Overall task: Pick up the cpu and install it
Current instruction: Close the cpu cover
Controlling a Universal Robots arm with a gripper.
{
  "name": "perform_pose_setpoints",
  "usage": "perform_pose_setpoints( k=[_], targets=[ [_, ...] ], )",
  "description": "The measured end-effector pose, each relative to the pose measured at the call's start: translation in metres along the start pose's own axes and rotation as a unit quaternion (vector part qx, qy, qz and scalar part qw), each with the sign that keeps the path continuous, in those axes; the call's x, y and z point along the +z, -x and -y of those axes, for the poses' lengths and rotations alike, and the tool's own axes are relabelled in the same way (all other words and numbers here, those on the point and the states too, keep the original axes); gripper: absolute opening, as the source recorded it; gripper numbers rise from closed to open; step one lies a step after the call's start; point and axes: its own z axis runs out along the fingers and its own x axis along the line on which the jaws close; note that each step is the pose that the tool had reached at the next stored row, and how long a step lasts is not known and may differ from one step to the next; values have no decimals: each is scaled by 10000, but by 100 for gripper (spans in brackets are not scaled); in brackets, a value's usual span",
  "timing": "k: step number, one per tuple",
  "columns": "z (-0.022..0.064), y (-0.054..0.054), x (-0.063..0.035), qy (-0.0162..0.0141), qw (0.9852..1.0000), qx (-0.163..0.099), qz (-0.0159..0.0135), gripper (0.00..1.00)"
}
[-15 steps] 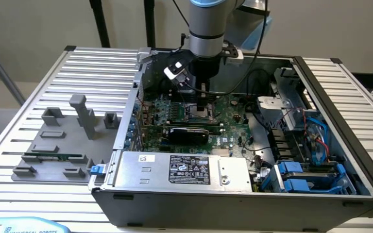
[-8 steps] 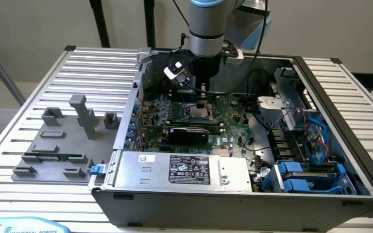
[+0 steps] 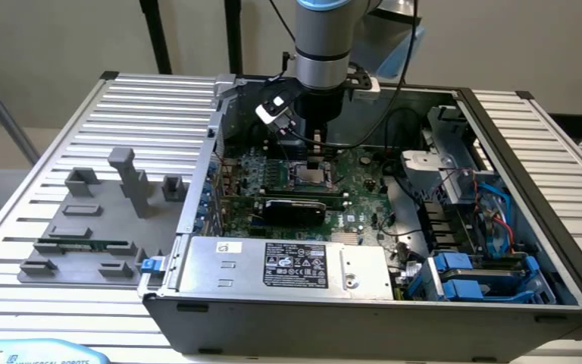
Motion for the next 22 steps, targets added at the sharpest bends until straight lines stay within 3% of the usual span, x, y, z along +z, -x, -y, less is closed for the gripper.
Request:
perform_pose_setpoints(
  k=[10,22],
  targets=[
    [-23,0,-11,-1,10000,1,1,11],
    [-482,22,-385,-27,10000,0,1,11]
  ],
)
